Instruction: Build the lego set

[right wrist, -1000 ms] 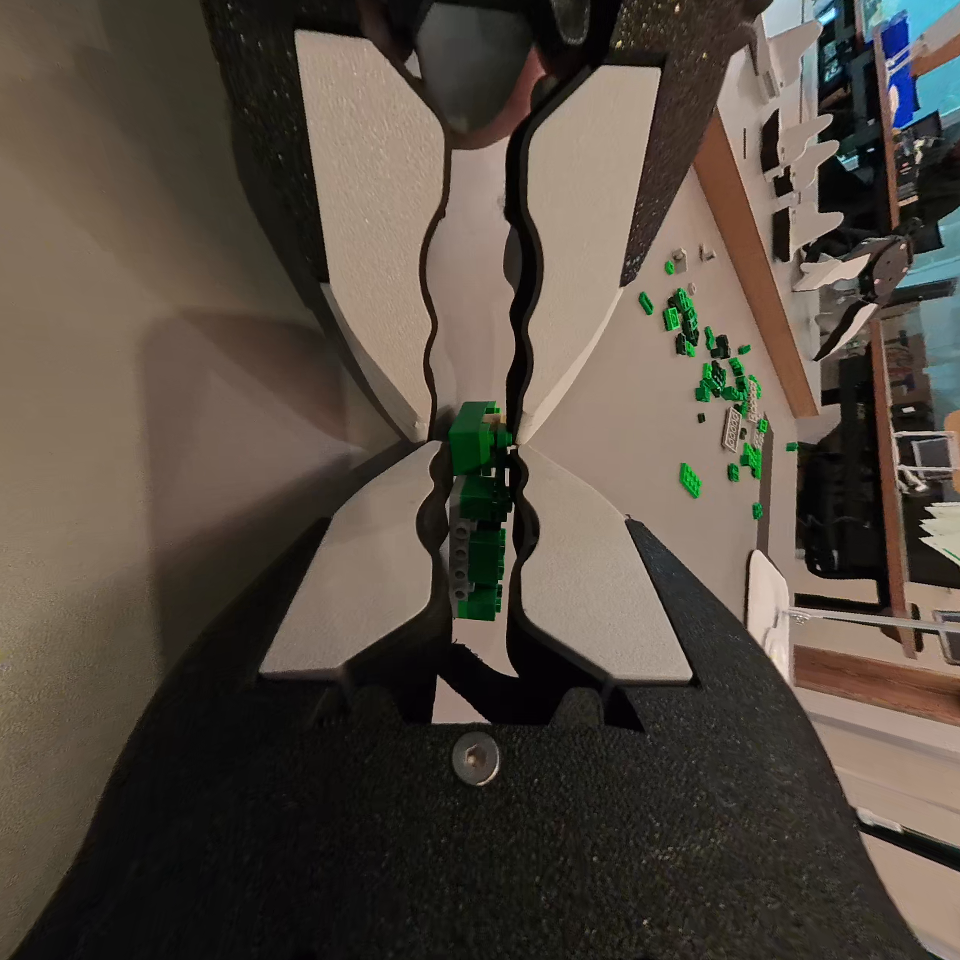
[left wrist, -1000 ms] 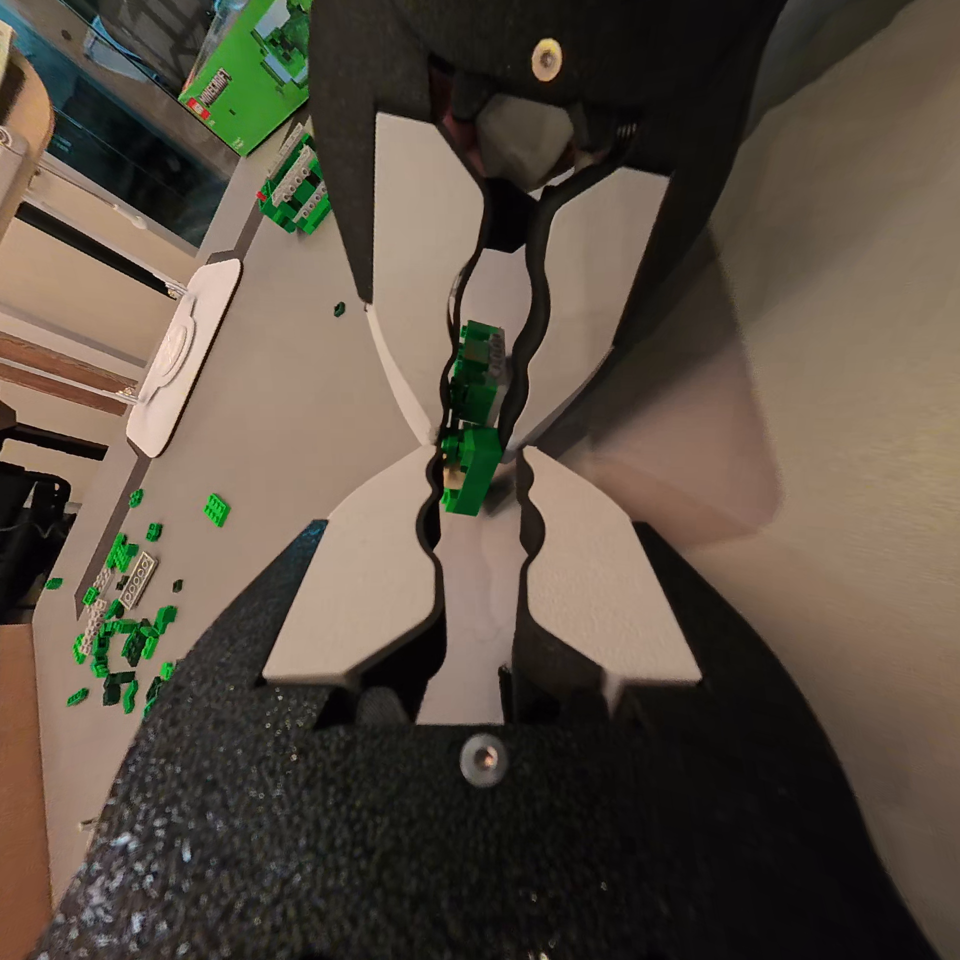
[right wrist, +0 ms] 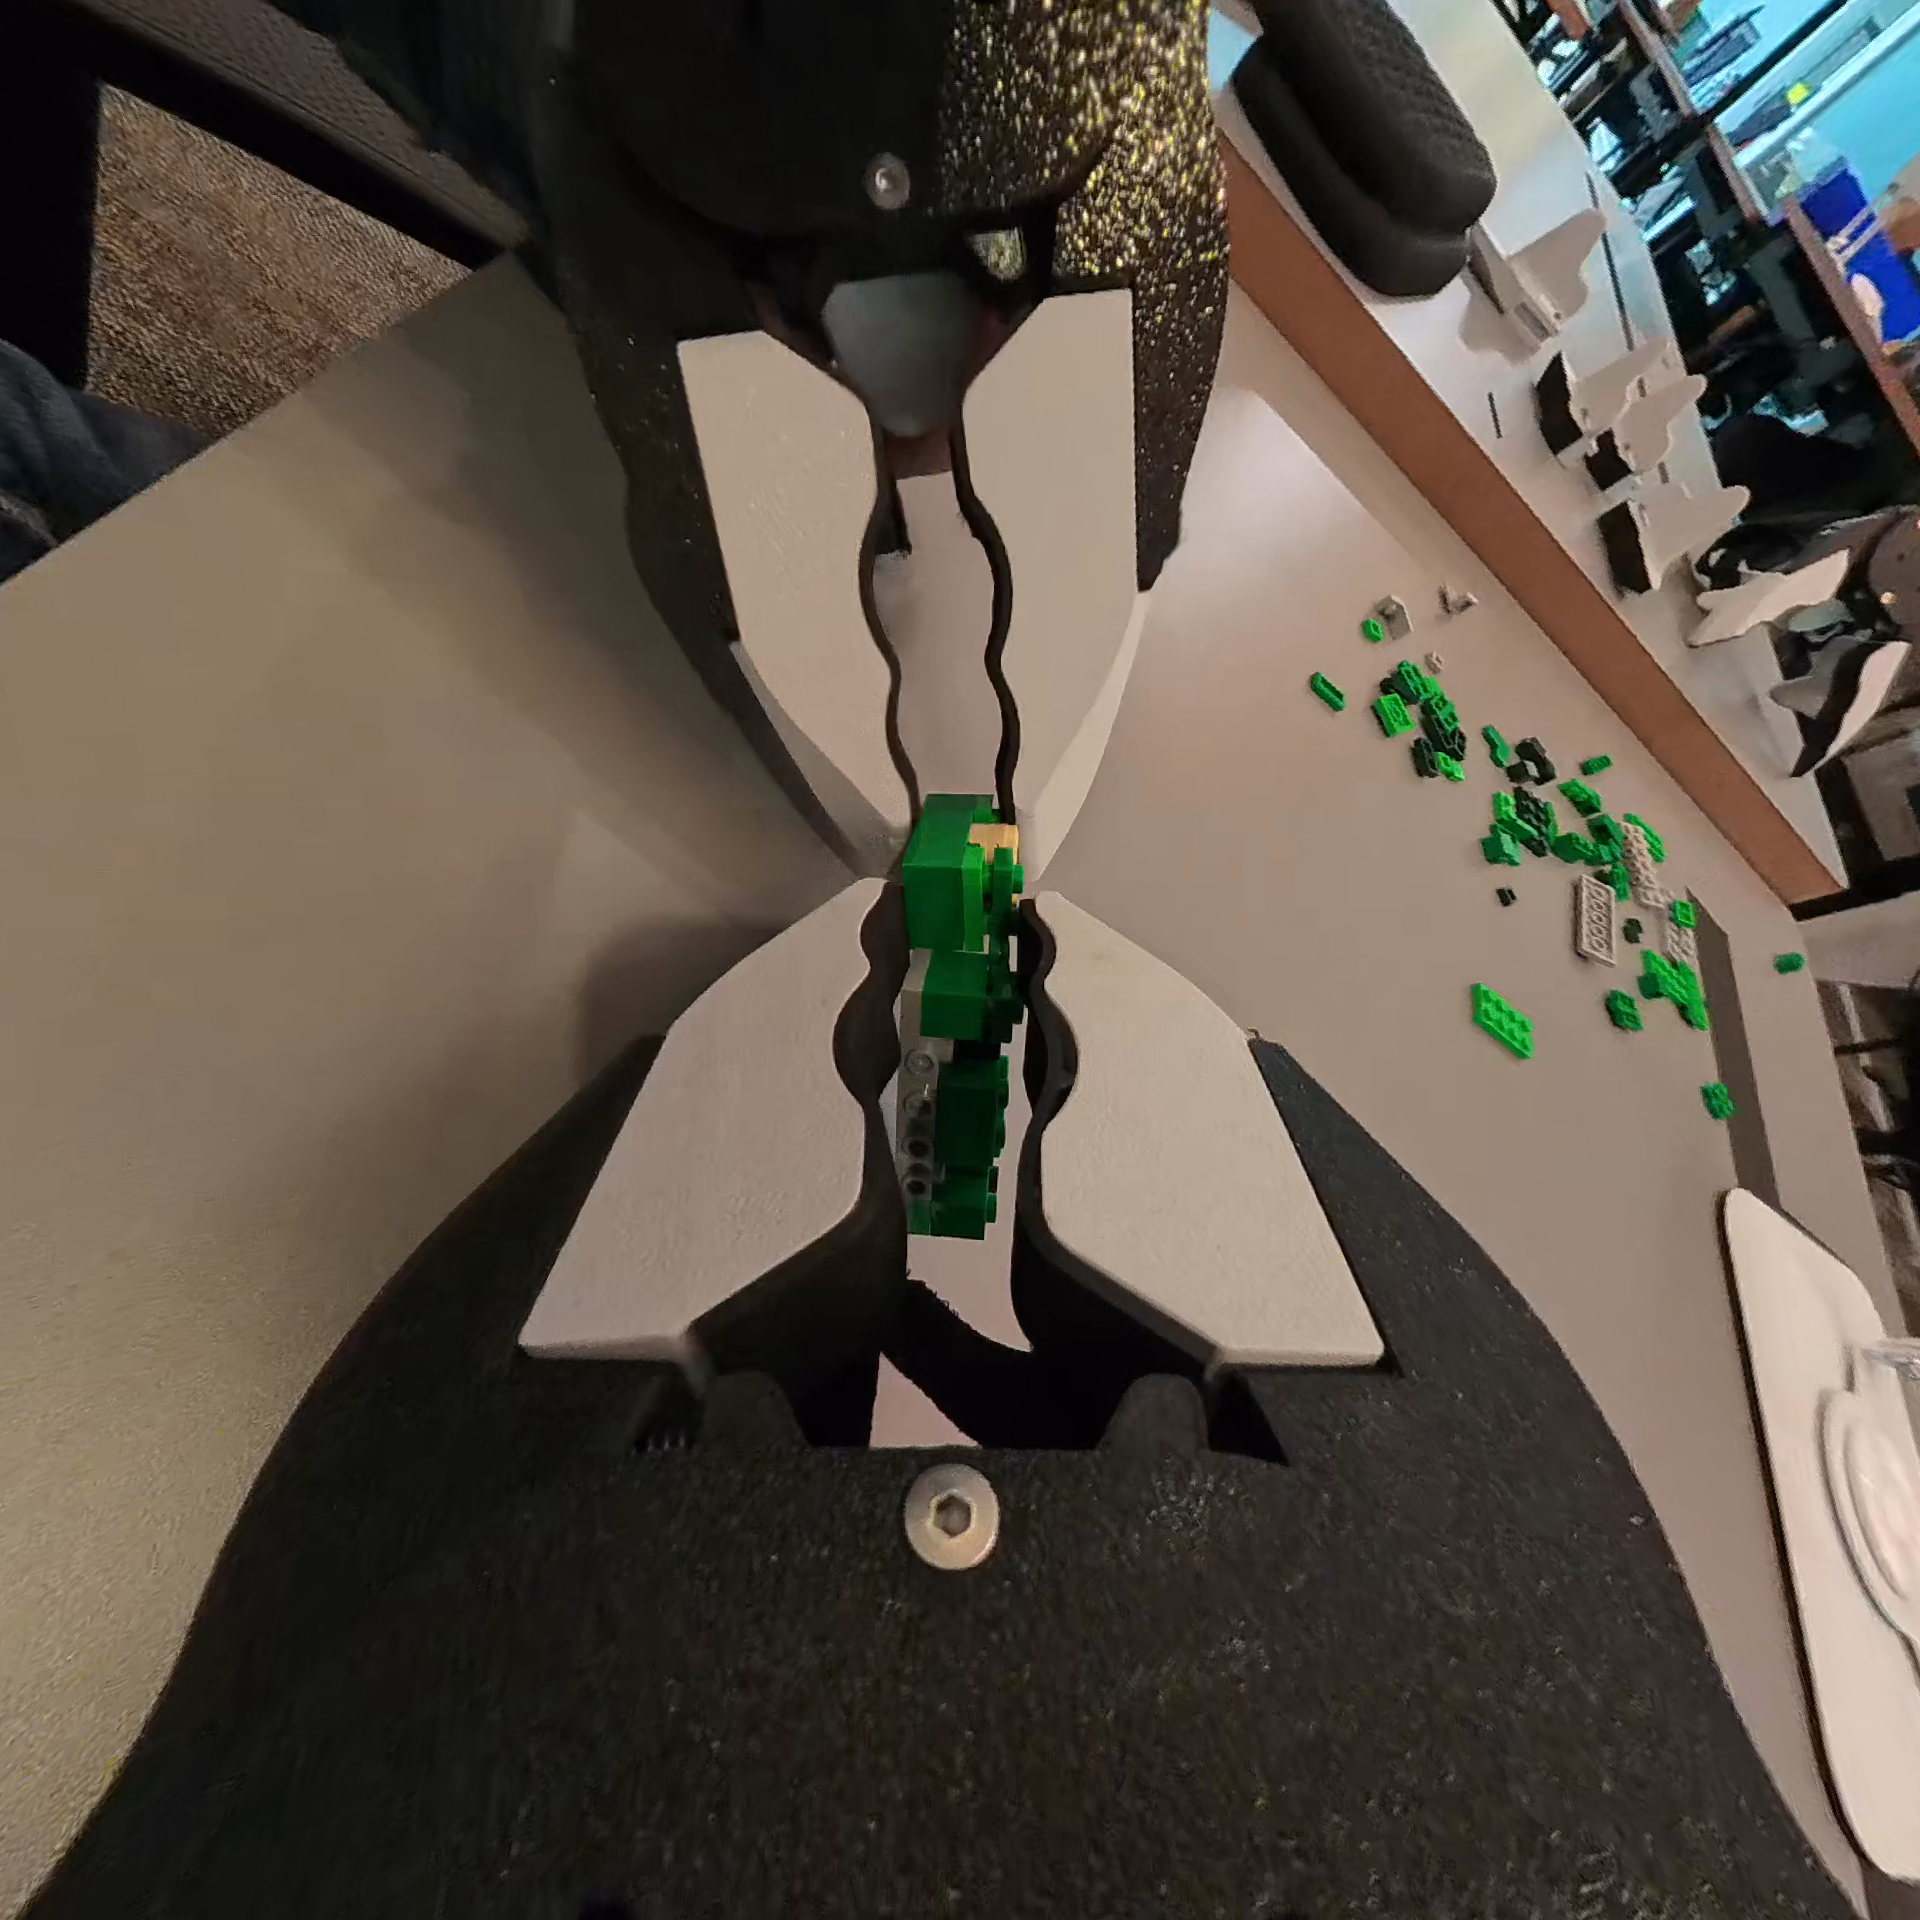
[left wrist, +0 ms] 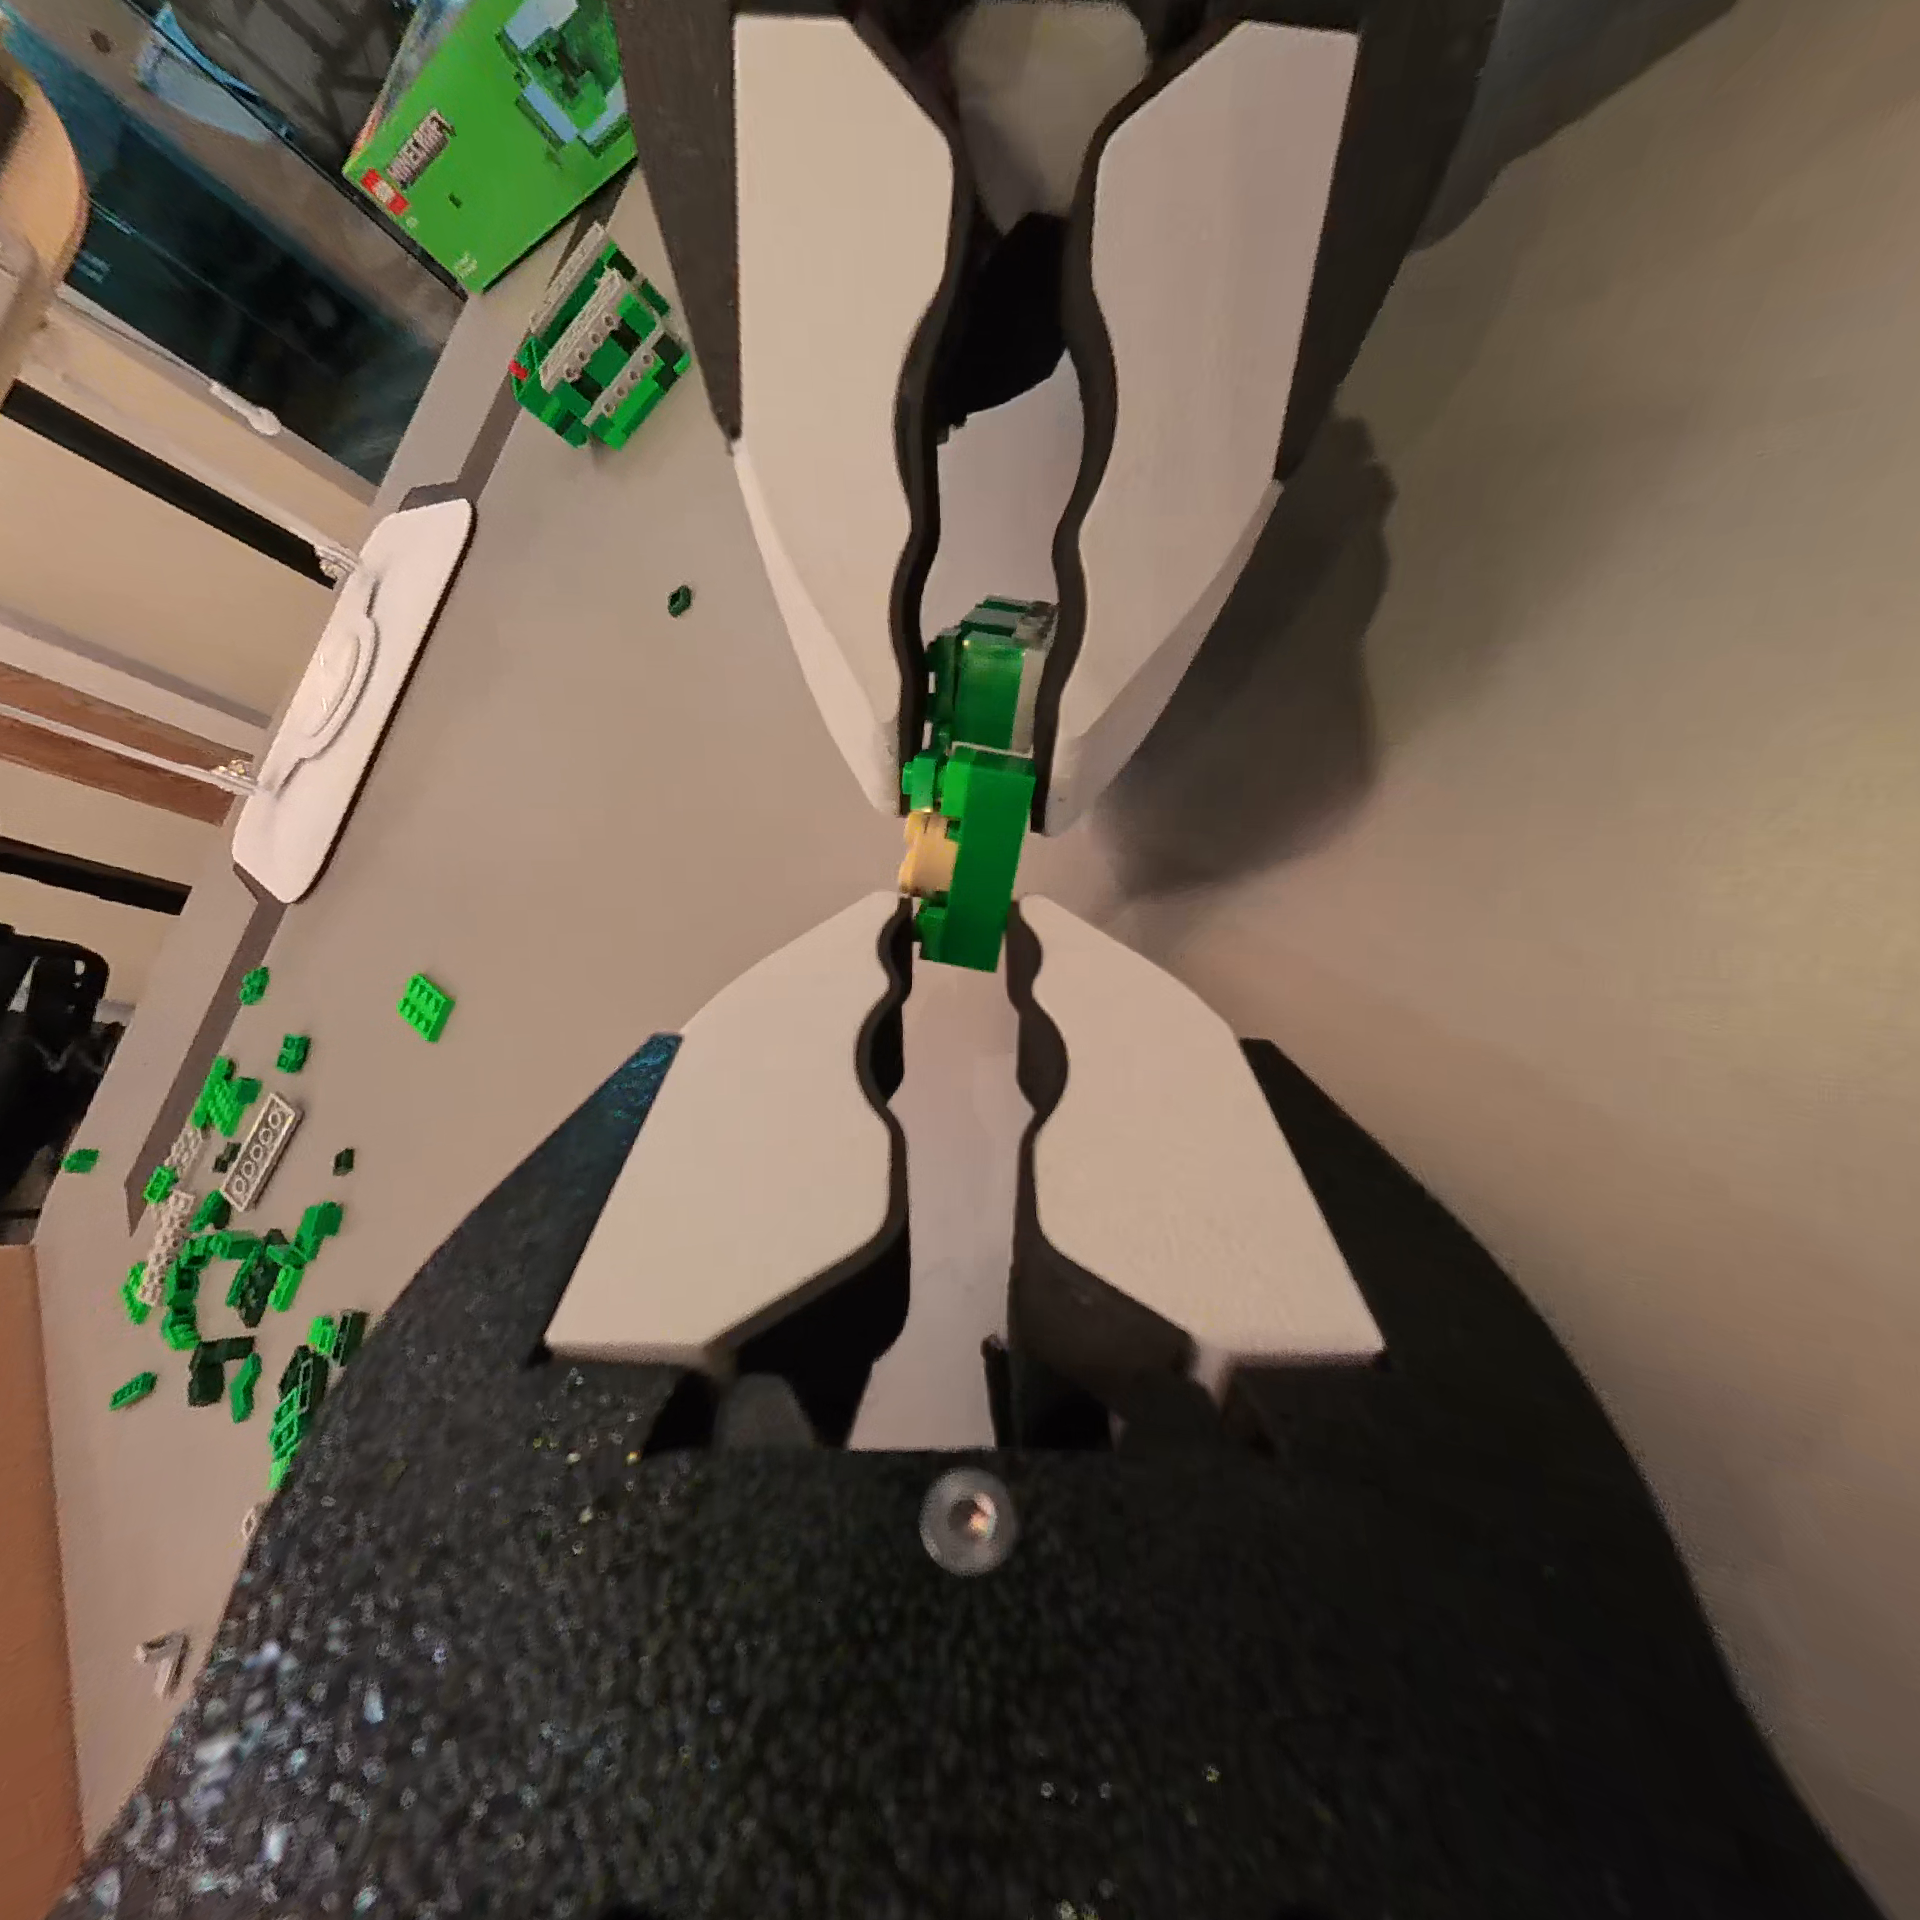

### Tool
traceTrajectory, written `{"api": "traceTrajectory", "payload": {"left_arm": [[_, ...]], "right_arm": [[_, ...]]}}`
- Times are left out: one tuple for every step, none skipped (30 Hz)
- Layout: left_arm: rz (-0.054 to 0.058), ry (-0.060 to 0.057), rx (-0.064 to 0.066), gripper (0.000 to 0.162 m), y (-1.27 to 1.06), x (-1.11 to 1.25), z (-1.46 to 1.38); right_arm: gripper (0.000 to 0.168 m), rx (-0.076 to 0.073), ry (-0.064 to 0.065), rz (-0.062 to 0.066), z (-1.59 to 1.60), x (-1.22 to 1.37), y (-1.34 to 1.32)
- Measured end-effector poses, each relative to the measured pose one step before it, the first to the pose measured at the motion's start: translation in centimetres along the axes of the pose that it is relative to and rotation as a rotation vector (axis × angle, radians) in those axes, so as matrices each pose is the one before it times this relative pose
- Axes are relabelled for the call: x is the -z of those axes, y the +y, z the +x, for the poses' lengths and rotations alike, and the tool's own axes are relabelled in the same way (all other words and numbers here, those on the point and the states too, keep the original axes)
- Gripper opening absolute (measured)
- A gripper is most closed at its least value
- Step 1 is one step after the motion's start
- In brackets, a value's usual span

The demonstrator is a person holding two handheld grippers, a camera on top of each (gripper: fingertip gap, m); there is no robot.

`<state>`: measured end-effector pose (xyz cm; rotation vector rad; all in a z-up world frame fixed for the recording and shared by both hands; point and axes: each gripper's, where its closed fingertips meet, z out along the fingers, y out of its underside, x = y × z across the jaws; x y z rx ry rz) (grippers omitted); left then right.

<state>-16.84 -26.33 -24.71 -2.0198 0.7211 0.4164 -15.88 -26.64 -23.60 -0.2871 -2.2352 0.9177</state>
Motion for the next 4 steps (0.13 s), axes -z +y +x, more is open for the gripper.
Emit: {"api": "traceTrajectory", "payload": {"left_arm": [[0.005, 0.0064, -0.0033, 0.016, -0.046, 0.006, 0.114], [0.0056, 0.0098, -0.0004, 0.016, -0.029, -0.014, 0.187], [0.0011, 0.0144, 0.0086, 0.015, 0.018, -0.031, 0.184], [-0.0003, 0.0191, 0.0099, 0.015, 0.045, -0.024, 0.199]], "right_arm": [[0.02, 0.0036, -0.0047, 0.0075, -0.116, 0.057, -0.019], [0.02, 0.0019, -0.0081, 0.0064, -0.146, 0.05, -0.011], [0.02, 0.0049, -0.0052, 0.0037, -0.148, 0.0, 0.0], [0.02, 0.0069, -0.0038, 0.0022, -0.163, -0.014, 0.01]]}}
